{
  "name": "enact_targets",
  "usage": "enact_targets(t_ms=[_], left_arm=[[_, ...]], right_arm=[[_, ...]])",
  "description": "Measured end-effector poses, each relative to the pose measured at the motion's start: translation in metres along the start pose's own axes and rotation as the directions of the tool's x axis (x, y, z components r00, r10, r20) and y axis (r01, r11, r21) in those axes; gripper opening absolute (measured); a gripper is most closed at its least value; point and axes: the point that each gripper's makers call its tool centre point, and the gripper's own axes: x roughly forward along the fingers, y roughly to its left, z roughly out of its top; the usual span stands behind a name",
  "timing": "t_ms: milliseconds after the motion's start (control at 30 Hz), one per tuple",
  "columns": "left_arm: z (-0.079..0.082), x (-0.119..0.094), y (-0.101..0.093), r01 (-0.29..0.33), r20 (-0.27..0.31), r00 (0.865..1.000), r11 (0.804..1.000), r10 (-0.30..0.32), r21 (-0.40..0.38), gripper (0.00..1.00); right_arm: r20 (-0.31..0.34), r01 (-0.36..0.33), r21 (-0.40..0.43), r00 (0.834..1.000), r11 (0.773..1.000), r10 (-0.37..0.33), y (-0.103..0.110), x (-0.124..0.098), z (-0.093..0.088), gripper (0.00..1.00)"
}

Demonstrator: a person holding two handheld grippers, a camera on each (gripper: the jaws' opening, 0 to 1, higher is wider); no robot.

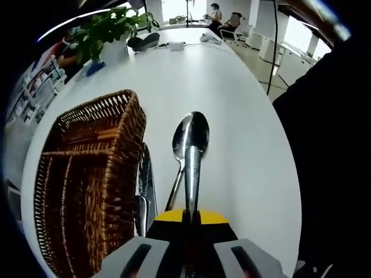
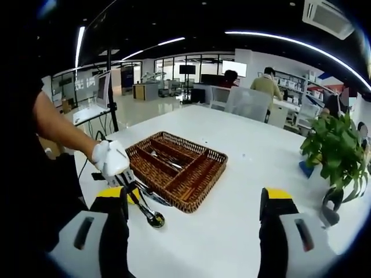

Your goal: Arrange the knives, forks, and spoons in their matching storage slots by inserting each utensil handle-first until every utensil is classified and aligned in the correct compartment

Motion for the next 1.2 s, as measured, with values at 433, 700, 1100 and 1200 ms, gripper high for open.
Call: enact_targets(t_ms=[433, 700, 1100, 1200], left_arm=[[0.023, -0.03, 0.001, 0.048, -0.002, 0.999, 0.998, -0.048, 0.036, 0.0], [-0.007, -0.022, -0.006, 0.035, -0.047, 0.998, 0.999, -0.035, 0.002, 0.01], [-0.015, -0.008, -0.012, -0.006, -0.006, 1.0, 1.0, 0.006, -0.028, 0.1], [-0.022, -0.02, -0.014, 0.003, 0.025, 1.0, 0.997, -0.001, -0.079, 0.17]], right_arm=[[-0.009, -0.006, -0.011, 1.0, 1.0, 0.006, 0.002, 0.002, -0.001, 0.95], [0.001, -0.023, -0.014, 1.0, 1.0, 0.023, 0.007, 0.003, 0.004, 0.96], [-0.018, -0.029, -0.018, 0.999, 0.999, 0.028, 0.015, 0.007, -0.003, 0.96], [-0.011, -0.037, -0.019, 0.999, 0.999, 0.037, 0.018, 0.007, -0.002, 0.96]])
